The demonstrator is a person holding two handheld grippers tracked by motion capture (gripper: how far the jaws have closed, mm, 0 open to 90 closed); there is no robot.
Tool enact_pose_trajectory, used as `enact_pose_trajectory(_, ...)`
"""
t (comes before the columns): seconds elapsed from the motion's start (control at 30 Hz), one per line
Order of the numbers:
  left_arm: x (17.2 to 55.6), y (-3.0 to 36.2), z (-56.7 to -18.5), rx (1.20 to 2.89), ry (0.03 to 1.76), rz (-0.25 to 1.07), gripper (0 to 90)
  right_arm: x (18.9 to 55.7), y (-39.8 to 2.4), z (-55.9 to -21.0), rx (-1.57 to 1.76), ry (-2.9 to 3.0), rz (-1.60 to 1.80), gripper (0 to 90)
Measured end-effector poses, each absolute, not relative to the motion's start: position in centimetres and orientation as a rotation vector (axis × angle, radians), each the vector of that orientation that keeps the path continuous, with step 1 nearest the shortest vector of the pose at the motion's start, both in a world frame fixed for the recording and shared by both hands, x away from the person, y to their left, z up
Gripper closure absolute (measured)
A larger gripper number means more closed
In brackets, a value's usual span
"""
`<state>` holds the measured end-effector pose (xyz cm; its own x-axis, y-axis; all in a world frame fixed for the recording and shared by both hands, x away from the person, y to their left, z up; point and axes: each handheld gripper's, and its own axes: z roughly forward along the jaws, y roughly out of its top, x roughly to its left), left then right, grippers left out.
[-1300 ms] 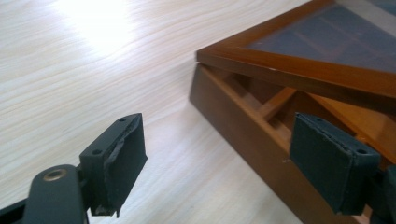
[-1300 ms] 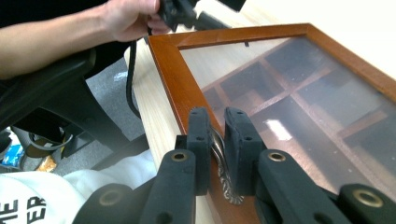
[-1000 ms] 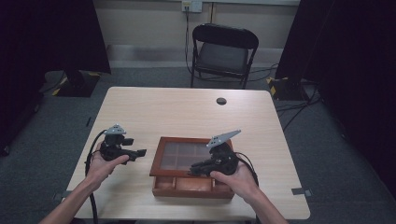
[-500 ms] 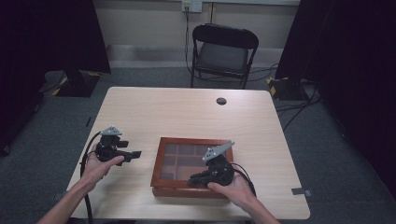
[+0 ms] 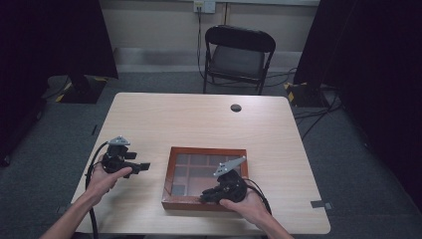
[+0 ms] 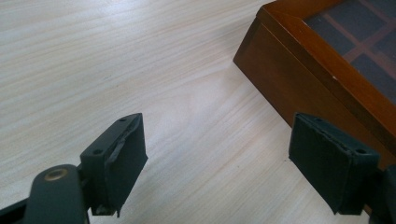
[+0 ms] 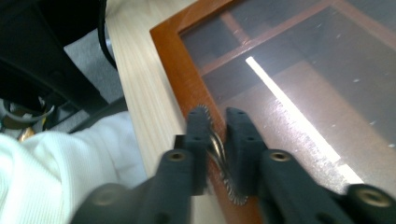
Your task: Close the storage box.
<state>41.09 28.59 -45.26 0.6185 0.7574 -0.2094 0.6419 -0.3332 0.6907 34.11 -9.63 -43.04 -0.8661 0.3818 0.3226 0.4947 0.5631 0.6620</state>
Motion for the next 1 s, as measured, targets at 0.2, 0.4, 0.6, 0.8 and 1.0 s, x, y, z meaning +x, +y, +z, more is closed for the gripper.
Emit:
enact_pose_trajectory(0.2, 41.1, 28.8, -45.3, 2.071, 1.098, 0.189, 18.5, 34.7, -10.8, -41.9, -0.838, -2.607, -1.315, 67.8)
enact_pose_trajectory(0.4, 41.2, 29.2, -45.5, 2.070, 1.128, 0.186, 18.4, 35.8, -13.6, -40.4, -1.059, -2.579, -1.438, 55.1)
enact_pose_trajectory(0.6, 41.5, 29.9, -45.8, 2.083, 1.146, 0.191, 17.8, 36.7, -18.1, -39.4, -1.271, -2.585, -1.485, 41.7)
enact_pose_trajectory(0.8, 41.9, 30.5, -46.4, 2.082, 1.186, 0.200, 17.7, 37.0, -22.9, -40.1, -1.524, -2.525, -1.510, 32.1)
enact_pose_trajectory(1.0, 42.3, 30.7, -46.9, 2.114, 1.255, 0.192, 17.3, 37.7, -27.6, -43.1, -1.813, -2.460, -1.381, 22.7)
